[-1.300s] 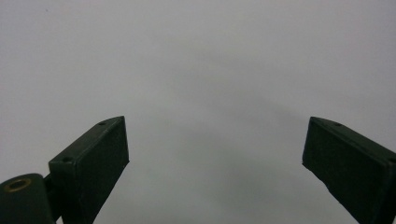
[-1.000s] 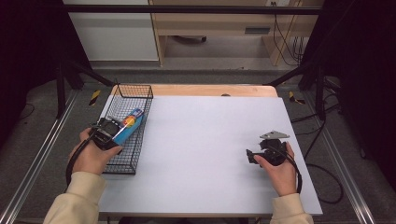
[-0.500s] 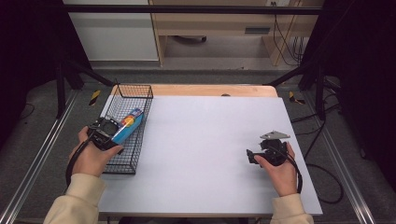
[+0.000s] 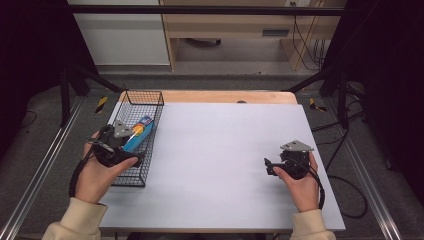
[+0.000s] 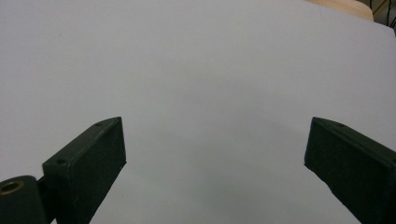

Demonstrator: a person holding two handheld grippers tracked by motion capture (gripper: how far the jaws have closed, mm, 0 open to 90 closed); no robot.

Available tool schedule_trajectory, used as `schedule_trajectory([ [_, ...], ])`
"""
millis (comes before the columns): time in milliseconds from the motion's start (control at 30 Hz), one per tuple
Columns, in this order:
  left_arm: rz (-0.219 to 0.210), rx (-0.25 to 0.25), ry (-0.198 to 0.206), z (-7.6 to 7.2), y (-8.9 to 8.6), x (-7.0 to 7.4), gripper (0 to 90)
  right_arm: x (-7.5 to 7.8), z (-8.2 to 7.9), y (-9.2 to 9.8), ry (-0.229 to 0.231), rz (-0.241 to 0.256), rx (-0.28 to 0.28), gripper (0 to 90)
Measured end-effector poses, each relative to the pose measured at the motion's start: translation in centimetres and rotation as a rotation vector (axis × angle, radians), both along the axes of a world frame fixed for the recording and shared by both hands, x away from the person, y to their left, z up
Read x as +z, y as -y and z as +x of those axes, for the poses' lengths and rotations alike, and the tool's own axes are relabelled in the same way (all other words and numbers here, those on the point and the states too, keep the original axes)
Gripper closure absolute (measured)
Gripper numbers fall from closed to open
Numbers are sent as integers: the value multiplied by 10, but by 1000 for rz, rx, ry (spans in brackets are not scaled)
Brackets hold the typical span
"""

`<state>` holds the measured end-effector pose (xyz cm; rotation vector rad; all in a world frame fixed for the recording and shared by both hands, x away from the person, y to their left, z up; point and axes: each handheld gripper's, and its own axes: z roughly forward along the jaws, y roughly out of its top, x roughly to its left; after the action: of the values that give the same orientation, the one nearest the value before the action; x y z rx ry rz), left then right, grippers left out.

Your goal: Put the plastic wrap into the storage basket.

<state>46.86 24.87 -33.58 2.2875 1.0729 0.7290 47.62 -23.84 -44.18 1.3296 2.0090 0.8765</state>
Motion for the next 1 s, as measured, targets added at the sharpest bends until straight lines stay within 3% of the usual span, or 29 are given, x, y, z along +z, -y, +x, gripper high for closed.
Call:
schedule_trajectory([
  [200,-105,-150,55,-7,25,3,64,2,-5,-1,37,-2,13,47],
  [300,-130,-206,98,-6,41,-3,62,3,-9,-2,47,-10,20,47],
  [433,-166,-277,93,-4,63,-15,59,1,-16,-3,51,-16,14,47],
  [533,-173,-321,131,-4,77,-22,60,0,-21,-3,52,-13,11,48],
  [733,-204,-391,125,-5,101,-35,52,-2,-26,-1,52,-17,4,48],
  [1000,-229,-474,80,-9,123,-55,43,-2,-34,6,55,3,-16,48],
])
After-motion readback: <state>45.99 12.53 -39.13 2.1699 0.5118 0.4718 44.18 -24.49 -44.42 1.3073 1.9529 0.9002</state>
